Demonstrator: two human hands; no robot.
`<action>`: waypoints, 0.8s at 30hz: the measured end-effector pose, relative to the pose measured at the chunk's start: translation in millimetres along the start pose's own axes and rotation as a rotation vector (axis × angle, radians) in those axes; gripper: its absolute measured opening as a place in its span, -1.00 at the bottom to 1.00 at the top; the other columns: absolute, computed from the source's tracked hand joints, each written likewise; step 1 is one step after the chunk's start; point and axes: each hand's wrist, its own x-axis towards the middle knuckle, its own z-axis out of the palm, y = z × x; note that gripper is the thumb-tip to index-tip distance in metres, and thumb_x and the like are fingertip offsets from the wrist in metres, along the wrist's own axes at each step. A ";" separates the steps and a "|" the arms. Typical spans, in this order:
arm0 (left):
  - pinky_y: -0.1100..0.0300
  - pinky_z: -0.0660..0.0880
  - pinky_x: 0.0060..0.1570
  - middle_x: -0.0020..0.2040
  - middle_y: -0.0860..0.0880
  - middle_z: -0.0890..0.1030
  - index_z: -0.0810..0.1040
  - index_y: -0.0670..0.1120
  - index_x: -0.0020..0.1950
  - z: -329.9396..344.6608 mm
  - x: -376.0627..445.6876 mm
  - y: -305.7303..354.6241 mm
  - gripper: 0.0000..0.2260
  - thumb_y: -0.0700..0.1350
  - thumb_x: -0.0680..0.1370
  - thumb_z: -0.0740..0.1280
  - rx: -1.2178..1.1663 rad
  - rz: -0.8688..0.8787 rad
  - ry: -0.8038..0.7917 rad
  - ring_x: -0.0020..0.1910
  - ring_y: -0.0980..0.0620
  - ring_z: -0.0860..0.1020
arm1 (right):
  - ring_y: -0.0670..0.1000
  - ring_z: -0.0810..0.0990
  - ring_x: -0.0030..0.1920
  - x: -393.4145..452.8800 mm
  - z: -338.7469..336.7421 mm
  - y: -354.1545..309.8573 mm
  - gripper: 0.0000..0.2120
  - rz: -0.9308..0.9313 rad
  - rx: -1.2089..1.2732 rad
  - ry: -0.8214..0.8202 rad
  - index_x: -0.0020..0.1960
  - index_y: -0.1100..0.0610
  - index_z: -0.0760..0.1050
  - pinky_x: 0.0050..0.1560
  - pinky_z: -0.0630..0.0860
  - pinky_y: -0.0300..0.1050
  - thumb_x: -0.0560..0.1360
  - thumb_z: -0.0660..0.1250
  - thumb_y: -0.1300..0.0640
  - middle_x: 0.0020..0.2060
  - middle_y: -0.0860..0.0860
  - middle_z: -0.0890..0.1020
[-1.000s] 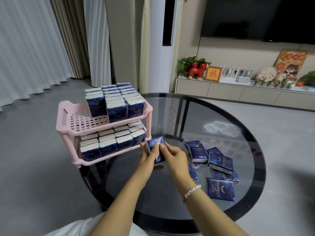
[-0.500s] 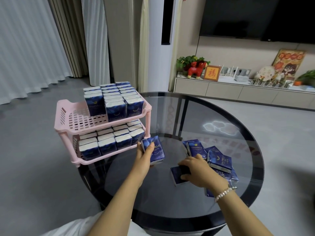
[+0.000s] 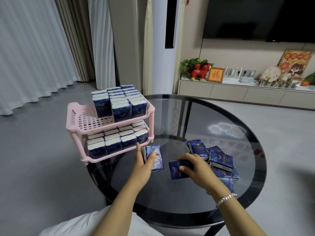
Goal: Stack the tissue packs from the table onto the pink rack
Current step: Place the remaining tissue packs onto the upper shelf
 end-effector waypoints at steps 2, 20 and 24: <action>0.15 0.20 0.33 0.55 -0.04 0.10 -0.18 0.14 0.55 -4.6 -6.3 0.0 -0.38 0.07 0.62 0.14 0.067 0.007 0.014 0.48 -0.04 0.22 | -0.06 0.45 0.10 -1.9 -6.7 -7.9 -0.74 -0.055 0.066 -0.047 0.15 -0.15 0.46 -0.06 0.38 -0.41 0.56 0.25 0.16 0.08 -0.04 0.40; -0.07 0.33 0.38 0.26 0.11 0.58 0.27 0.26 0.43 -23.1 -9.7 -16.7 -0.25 0.34 0.29 0.40 -0.103 -0.050 -0.291 0.25 0.06 0.53 | -0.19 0.44 -0.15 18.0 5.8 -48.2 -0.58 -0.192 0.277 0.004 0.26 -0.11 0.49 -0.08 0.36 -0.48 0.41 0.40 -0.03 0.00 -0.01 0.50; -0.05 0.33 0.38 0.23 0.11 0.59 0.21 0.18 0.49 -31.8 -5.1 -11.6 -0.19 0.18 0.26 0.39 -0.220 0.022 -0.238 0.21 0.08 0.55 | -0.13 0.52 0.17 21.0 10.2 -31.8 -0.17 0.017 0.549 -0.332 0.47 -0.04 0.22 0.12 0.48 -0.20 0.31 0.42 -0.29 0.28 -0.05 0.50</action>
